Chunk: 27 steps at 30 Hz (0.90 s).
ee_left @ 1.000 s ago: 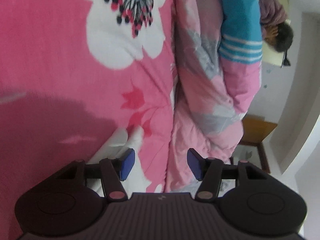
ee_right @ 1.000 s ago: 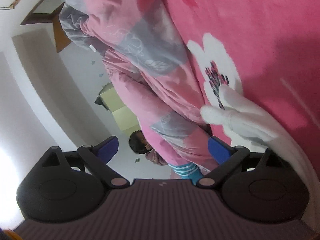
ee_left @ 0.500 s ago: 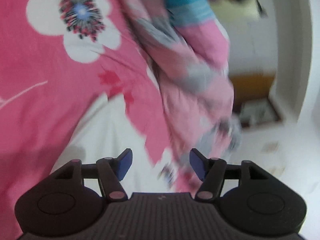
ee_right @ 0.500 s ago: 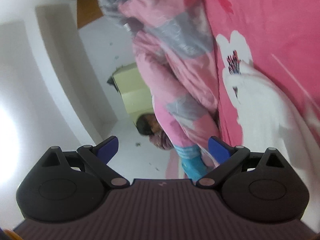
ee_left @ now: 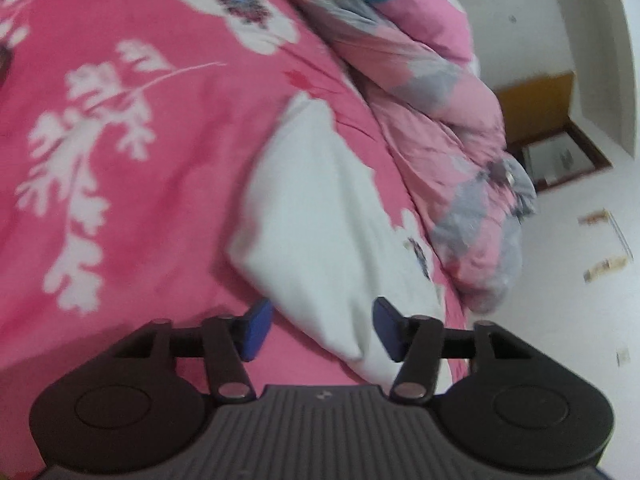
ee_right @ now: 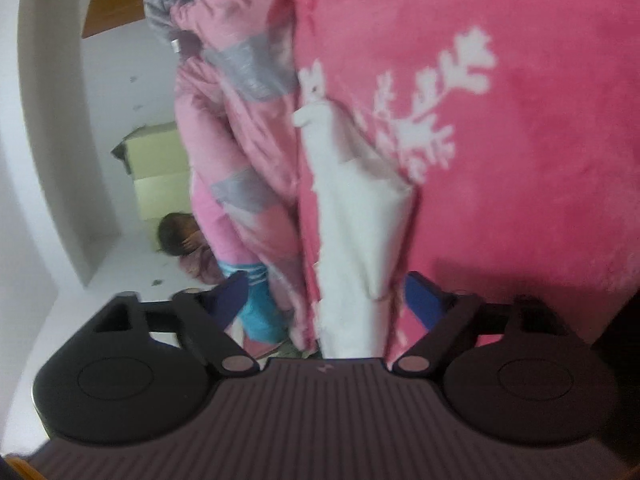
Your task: Fold clothes
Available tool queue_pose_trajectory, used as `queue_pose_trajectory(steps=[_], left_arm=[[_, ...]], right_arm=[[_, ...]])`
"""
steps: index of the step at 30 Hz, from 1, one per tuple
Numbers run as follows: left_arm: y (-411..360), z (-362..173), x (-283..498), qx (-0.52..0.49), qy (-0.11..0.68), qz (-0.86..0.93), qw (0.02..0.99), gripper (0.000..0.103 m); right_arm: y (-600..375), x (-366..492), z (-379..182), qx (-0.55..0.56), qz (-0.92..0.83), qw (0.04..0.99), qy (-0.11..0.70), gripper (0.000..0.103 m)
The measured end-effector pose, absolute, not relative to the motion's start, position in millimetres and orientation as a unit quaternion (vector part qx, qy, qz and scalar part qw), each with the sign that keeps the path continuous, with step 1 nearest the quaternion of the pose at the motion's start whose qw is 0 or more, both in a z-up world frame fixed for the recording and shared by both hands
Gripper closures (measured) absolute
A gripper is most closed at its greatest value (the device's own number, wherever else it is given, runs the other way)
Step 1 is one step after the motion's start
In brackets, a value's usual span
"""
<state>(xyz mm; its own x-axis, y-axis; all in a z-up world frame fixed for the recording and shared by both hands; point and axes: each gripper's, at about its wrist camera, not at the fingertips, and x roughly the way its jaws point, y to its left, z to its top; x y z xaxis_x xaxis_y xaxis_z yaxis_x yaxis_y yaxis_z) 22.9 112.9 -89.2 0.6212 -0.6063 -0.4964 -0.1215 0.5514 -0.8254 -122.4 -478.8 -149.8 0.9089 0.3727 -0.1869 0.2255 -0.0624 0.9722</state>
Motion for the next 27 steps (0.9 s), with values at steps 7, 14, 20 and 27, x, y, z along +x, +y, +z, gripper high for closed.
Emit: queue_pose_trajectory(steps=[7,14,20,27], left_arm=[[109,-112,39,-0.462,0.388,-0.135,0.786,0.097],[128,-81,32,-0.414,0.349,-0.17,0.823,0.099],[134,-118,38,-0.45,0.388,-0.157,0.789,0.095],[130,-120,30,-0.472,0.388,-0.175,0.772,0.051]], right_arm=[[-474,-86,-152,0.674,-0.002,0.704,0.222,0.084],[-486,-97,-125,0.616,0.018,0.765,0.188,0.099],[-502,-92,-164,0.637,0.013,0.74,0.214,0.099],[-505,-99,-157,0.66,0.023,0.72,0.216,0.075]])
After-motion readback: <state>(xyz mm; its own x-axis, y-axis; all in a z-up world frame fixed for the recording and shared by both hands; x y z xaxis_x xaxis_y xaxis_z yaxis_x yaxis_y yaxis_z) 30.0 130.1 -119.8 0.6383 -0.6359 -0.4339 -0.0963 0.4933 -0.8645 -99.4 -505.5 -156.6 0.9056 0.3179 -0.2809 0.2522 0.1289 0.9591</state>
